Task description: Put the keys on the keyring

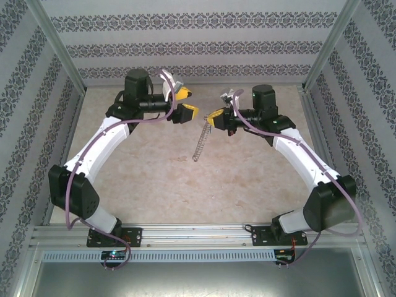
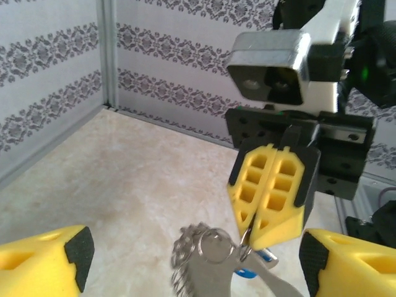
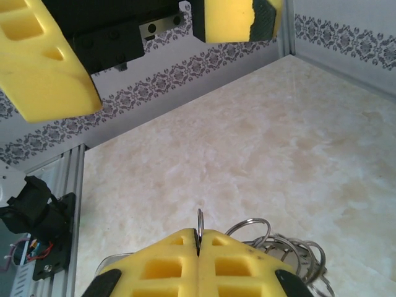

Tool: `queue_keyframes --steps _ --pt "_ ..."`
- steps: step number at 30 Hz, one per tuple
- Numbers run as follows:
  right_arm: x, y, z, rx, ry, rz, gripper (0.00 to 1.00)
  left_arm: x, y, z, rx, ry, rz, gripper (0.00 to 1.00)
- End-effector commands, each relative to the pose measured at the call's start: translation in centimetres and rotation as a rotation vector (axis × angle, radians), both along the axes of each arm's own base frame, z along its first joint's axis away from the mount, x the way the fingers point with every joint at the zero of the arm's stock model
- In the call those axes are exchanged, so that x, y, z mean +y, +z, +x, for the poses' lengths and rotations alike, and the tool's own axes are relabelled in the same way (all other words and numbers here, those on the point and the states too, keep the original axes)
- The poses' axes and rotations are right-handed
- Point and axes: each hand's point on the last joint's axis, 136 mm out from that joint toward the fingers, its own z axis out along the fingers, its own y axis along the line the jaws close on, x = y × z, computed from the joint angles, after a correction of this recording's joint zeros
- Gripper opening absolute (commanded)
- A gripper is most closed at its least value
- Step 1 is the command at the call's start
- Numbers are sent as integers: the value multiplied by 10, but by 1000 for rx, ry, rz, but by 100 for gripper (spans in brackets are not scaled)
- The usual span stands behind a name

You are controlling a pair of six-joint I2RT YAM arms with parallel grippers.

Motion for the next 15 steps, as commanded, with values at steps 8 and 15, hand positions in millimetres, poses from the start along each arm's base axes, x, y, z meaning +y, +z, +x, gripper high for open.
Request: queue_keyframes --steps 8,15 --pt "4 14 4 -15 89 32 0 -6 -15 -25 247 -203 32 45" --pt "6 18 3 -4 115 58 0 -12 -31 -27 288 -226 63 34"
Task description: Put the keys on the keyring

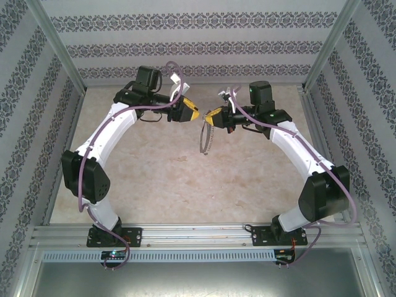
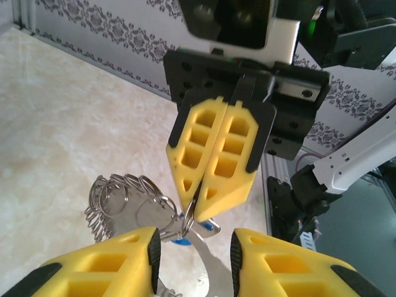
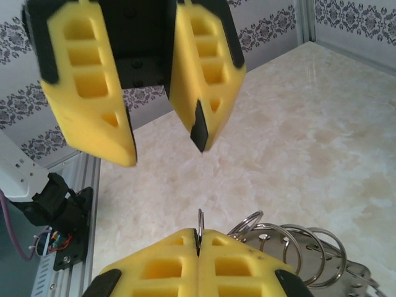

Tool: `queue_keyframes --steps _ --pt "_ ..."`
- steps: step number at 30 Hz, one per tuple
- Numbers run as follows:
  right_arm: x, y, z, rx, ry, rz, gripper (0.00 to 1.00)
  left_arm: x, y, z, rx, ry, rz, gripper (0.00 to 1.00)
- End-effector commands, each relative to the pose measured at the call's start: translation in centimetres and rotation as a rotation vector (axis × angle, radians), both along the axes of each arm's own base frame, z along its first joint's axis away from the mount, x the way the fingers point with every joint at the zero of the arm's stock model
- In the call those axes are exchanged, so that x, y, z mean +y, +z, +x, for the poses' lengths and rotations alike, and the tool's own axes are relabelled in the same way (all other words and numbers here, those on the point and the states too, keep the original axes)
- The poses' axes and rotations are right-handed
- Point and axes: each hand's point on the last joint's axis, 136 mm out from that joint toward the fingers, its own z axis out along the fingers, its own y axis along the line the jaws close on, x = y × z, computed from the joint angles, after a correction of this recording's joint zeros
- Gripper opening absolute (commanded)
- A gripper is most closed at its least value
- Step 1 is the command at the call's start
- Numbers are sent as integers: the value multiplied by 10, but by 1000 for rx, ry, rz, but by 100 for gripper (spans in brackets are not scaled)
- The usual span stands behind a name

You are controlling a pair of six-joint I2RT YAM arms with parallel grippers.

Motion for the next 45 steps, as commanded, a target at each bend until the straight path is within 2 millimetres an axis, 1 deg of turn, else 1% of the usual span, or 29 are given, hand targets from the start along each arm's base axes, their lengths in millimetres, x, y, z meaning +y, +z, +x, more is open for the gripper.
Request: queue_keyframes --steps 1,3,12,19,25,31,34,36,41,42,45 --pt "3 23 -3 -56 60 55 0 -2 1 -12 13 -48 2 33" --pt "3 24 -3 -55 65 59 0 -3 -1 -12 13 -50 8 31" --pt "5 24 -8 -50 78 64 0 -15 -5 -14 0 -70 20 31" --pt "6 25 -9 -57 79 66 0 -25 -8 -23 2 -102 33 30" --pt "5 24 -9 -57 82 67 0 -28 -12 -30 6 -123 42 23" --pt "6 23 -10 -50 84 69 0 -34 -13 -36 -4 -149 41 9" --pt "6 23 -11 -50 85 71 0 -37 -13 -37 -9 -158 34 6" --pt "6 21 -11 -48 84 71 0 -39 -13 -39 -13 -166 28 1" --pt "5 20 -10 -47 74 71 0 -41 -11 -40 -31 -162 11 0" --pt "4 20 -9 -46 67 70 1 -41 -10 -39 -39 -157 6 0" --pt "2 21 -9 -51 54 71 12 -39 -7 -38 -84 -128 -6 0"
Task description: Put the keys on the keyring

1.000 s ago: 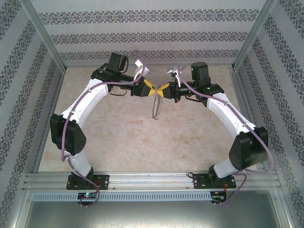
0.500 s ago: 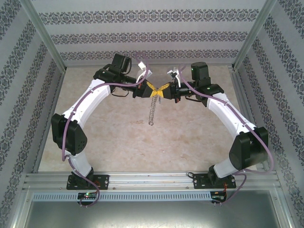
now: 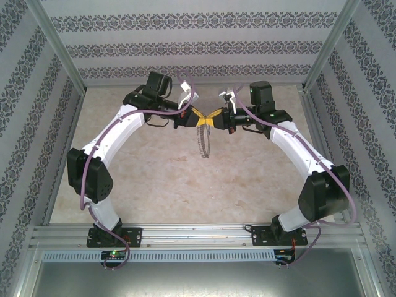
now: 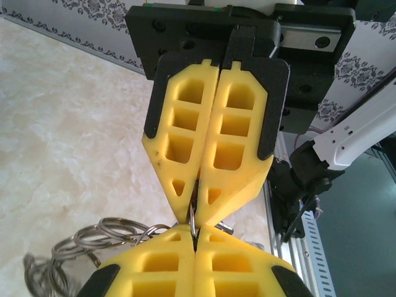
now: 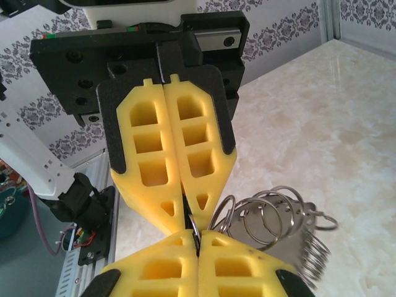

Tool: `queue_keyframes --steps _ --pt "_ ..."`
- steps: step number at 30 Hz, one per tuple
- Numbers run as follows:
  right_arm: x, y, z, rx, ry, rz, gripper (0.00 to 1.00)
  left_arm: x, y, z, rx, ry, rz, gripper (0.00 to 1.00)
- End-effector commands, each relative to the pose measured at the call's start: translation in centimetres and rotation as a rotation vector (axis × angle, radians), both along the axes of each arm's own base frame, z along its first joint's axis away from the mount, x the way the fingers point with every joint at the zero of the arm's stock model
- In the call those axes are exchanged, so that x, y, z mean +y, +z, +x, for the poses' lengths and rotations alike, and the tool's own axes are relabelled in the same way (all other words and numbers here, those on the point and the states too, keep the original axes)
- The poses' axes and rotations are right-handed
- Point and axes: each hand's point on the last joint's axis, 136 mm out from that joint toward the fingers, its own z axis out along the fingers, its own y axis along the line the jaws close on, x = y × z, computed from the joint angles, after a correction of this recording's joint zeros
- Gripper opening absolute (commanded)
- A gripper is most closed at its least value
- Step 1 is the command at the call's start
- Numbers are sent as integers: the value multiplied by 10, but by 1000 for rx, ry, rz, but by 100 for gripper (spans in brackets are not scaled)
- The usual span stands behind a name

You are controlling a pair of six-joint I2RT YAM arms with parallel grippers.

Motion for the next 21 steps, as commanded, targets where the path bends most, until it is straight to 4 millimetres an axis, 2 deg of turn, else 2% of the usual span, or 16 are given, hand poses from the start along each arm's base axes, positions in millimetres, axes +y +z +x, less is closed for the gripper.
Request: queue_keyframes --steps 1,3,4,14,21 --pt "-1 21 0 -97 -2 41 19 -14 16 -20 -60 -43 -53 0" --pt "-5 22 1 -98 -16 44 35 -12 17 -17 -84 -24 -50 0" --pt "-8 23 1 -98 -22 48 39 -11 18 -16 -95 -15 -49 0" --pt "-35 30 -6 -123 -103 87 47 -8 25 -11 -156 44 -91 0" --pt "-54 31 -7 -157 -281 112 51 -4 35 -10 -212 101 -150 0"
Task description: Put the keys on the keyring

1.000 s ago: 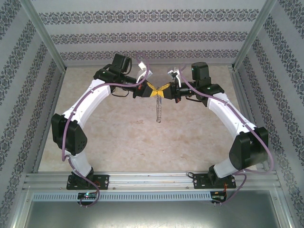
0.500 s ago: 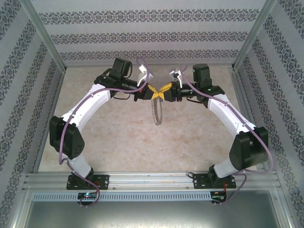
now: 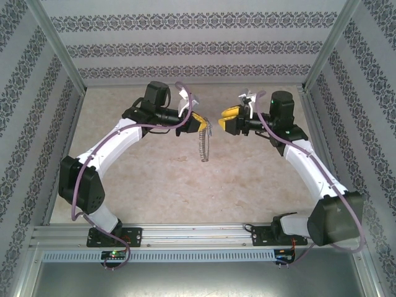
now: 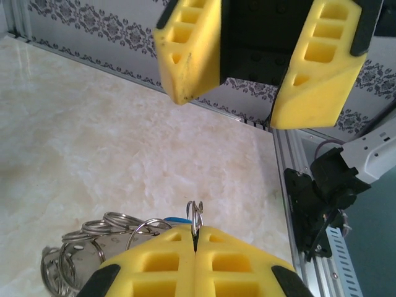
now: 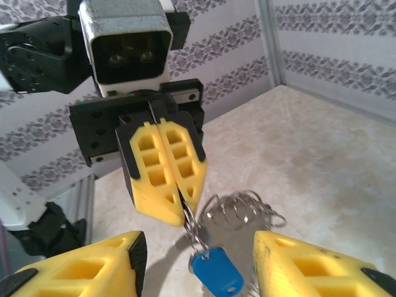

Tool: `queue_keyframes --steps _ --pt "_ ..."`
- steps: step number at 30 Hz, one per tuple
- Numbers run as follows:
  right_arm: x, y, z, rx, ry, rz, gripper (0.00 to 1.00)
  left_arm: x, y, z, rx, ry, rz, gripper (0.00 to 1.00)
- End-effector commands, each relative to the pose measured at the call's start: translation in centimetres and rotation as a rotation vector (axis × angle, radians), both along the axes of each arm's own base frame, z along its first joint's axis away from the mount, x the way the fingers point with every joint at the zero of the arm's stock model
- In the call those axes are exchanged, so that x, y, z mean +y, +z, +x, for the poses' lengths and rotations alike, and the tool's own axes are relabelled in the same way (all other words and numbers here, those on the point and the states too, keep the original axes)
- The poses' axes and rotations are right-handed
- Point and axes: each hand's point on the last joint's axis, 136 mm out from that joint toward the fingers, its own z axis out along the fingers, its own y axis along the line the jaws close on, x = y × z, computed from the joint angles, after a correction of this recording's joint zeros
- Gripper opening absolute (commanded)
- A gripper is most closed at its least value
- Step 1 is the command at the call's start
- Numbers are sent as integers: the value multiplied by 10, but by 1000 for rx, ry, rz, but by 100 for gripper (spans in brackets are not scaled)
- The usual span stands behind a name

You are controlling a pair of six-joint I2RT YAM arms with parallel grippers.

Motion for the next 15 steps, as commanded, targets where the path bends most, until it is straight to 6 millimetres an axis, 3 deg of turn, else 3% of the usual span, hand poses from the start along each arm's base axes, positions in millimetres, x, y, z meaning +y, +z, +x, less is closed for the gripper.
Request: queue_keyframes --steps 1,7,15 --pt "-9 10 5 -54 -115 37 51 0 43 -3 -137 28 -108 0" --pt "-14 -2 -1 -64 -250 79 52 4 58 -7 -171 74 -237 0" --pt "10 -6 -29 -117 -221 91 54 9 80 -20 -177 72 -391 0"
